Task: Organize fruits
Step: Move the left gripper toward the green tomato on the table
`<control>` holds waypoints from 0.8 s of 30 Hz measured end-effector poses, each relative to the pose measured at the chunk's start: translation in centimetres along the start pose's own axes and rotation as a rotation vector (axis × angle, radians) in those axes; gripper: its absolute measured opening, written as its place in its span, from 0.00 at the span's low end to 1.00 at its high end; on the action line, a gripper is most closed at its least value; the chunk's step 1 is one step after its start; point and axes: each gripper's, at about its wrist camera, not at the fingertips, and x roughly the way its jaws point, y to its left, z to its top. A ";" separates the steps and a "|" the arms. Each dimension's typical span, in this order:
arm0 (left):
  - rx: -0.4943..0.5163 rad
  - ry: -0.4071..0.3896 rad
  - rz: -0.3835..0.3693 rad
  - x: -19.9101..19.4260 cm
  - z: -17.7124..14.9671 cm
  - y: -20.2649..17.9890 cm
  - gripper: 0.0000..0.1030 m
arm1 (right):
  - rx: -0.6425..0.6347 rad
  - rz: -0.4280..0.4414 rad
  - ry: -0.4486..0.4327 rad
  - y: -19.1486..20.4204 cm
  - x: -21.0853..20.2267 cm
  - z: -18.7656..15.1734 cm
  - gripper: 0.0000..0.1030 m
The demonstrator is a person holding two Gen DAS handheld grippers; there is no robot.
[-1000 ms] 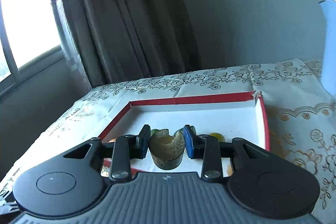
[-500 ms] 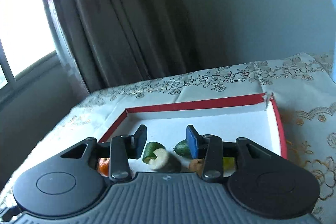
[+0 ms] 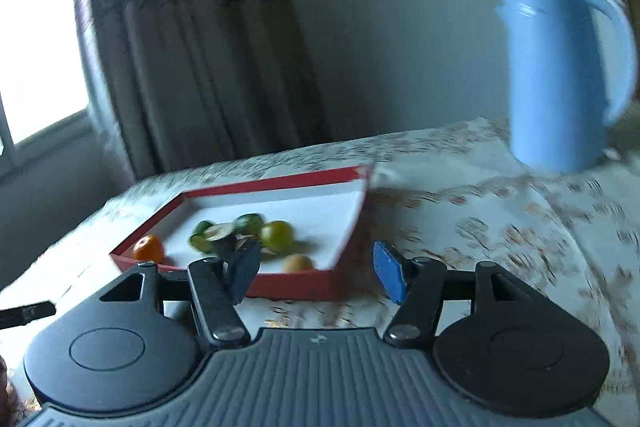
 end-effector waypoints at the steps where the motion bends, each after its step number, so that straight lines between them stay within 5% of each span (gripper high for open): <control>1: 0.003 0.006 0.003 0.1 0.0 0.0 1.00 | 0.038 -0.008 -0.004 -0.9 0.1 -0.5 0.60; 7: 0.047 0.019 0.013 0.1 0.3 -0.7 1.00 | 0.085 0.001 0.009 -2.2 0.1 -0.5 0.60; 14: 0.380 -0.052 -0.017 0.2 1.1 -4.7 1.00 | 0.092 0.047 0.012 -1.8 -0.4 -0.4 0.60; 20: 0.545 -0.064 -0.039 2.4 1.7 -7.1 1.00 | 0.110 0.063 0.010 -1.8 -0.4 -0.2 0.60; 24: 0.571 -0.050 -0.050 3.5 1.6 -7.4 1.00 | 0.115 0.070 0.014 -2.0 -0.4 -0.2 0.60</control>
